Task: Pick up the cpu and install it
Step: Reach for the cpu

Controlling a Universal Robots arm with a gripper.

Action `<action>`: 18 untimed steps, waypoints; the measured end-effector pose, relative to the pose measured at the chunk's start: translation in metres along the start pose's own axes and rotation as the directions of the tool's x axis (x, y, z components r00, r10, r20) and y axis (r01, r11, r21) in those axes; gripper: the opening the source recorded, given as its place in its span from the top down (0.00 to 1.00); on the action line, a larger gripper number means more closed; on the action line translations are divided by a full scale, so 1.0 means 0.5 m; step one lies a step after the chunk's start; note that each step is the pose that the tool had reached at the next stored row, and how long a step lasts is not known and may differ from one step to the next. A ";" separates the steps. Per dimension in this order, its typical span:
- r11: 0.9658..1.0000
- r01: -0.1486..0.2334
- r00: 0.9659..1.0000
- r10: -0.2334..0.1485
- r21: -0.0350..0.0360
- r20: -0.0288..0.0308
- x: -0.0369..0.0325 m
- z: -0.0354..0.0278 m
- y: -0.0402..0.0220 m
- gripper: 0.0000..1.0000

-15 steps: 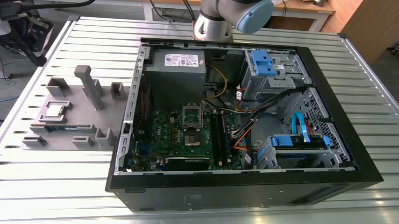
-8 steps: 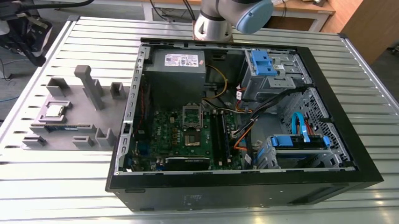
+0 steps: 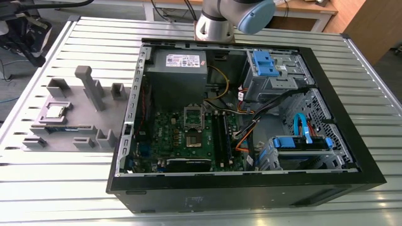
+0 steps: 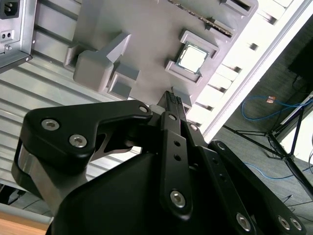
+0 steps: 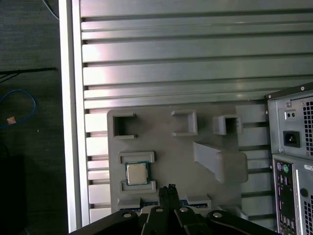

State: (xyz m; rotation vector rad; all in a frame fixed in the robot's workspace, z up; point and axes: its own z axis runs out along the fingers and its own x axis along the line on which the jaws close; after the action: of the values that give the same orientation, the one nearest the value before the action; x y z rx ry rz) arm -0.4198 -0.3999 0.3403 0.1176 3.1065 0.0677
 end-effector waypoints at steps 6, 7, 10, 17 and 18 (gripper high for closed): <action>1.000 0.000 1.000 0.000 0.000 0.000 0.003 0.000 0.000 0.89; 1.000 0.000 1.000 0.000 0.000 0.000 0.003 0.000 0.000 0.89; 1.000 0.000 1.000 0.000 0.000 0.000 0.006 0.000 0.000 0.89; 1.000 0.000 1.000 0.000 0.000 0.000 0.009 0.000 -0.001 0.89; 1.000 0.000 1.000 0.000 0.000 0.000 0.009 0.000 -0.001 0.89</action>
State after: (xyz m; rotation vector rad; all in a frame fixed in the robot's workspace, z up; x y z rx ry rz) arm -0.4243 -0.3999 0.3403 0.1175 3.1060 0.0677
